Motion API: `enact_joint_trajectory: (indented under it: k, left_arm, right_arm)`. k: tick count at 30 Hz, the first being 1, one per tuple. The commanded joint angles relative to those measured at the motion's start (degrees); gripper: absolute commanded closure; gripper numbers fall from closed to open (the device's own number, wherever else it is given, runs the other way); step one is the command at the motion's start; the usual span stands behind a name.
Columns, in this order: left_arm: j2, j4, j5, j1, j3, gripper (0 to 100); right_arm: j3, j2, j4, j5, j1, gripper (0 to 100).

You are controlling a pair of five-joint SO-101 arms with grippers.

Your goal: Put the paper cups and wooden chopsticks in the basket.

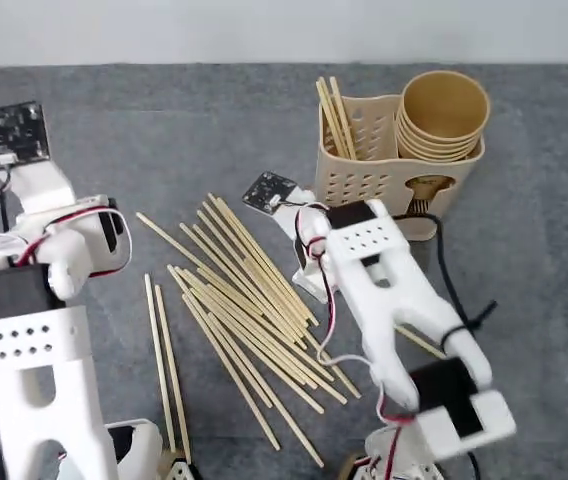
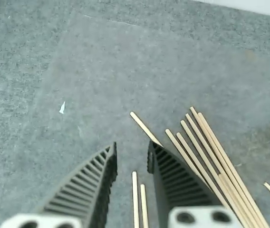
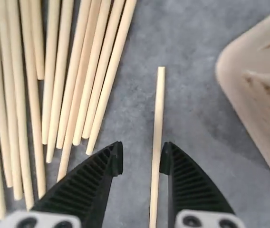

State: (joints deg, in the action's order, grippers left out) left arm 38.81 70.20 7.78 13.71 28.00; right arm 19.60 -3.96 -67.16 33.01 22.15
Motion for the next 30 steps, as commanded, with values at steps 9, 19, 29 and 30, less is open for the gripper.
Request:
enact_joint_trajectory:
  k: [9, 19, 29, 30]
  left_arm:
    - [2.81, -3.08, -2.99, 0.35, 3.47, 90]
    - [2.9, -2.99, -2.99, 0.35, 6.9, 90]
    - [2.9, -2.29, -2.99, 0.44, 7.52, 90]
    - [2.9, -2.29, -2.99, 0.44, 7.52, 90]
  right_arm:
    - [-10.55, -13.85, 0.75, 0.7, 2.42, 85.2]
    - [-16.09, -21.05, 0.57, 0.7, 2.15, 98.5]
    - [-16.79, -21.58, 0.22, 0.7, 0.31, 89.8]
    - [-16.62, -21.41, 0.13, 0.7, 0.31, 89.8]
